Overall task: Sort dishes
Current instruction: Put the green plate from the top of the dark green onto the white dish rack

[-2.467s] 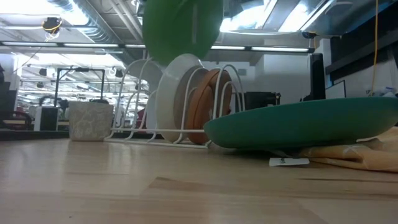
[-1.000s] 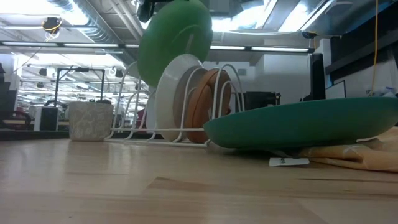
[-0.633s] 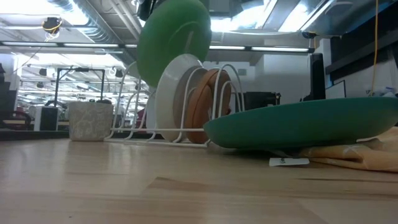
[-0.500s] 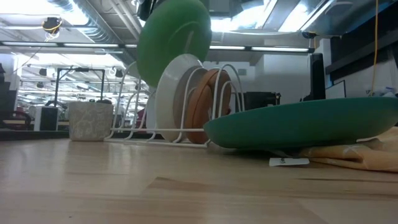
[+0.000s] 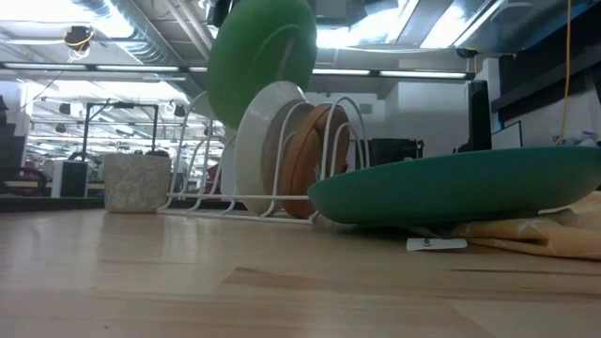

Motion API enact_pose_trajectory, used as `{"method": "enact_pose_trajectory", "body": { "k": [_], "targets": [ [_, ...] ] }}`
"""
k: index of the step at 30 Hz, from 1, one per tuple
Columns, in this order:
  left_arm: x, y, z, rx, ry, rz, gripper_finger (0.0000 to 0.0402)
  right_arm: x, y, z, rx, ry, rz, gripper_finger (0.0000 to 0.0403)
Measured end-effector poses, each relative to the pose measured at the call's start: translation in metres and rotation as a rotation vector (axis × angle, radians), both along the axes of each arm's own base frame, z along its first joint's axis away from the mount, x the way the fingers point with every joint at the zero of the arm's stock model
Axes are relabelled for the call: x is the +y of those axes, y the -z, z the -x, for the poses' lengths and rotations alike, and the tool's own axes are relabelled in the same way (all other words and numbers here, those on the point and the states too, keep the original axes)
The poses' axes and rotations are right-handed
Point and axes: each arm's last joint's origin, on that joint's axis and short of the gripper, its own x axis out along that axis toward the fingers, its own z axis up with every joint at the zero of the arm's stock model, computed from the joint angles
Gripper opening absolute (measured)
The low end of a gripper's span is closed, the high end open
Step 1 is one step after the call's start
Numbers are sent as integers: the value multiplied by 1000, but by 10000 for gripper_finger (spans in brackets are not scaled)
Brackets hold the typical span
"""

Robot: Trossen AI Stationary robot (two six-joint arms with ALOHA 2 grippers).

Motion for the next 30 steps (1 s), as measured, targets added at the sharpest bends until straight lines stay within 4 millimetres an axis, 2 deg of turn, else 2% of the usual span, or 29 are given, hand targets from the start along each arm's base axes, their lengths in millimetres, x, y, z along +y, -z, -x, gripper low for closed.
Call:
{"method": "enact_pose_trajectory", "body": {
  "k": [15,25,30],
  "targets": [
    [11,0,3,-11,-104,44,2,0,0,0,0,0,0,195],
    [26,8,9,79,-126,56,1,0,0,0,1,0,0,195],
    [32,20,16,237,-139,28,1,0,0,0,0,0,0,195]
  ]
}}
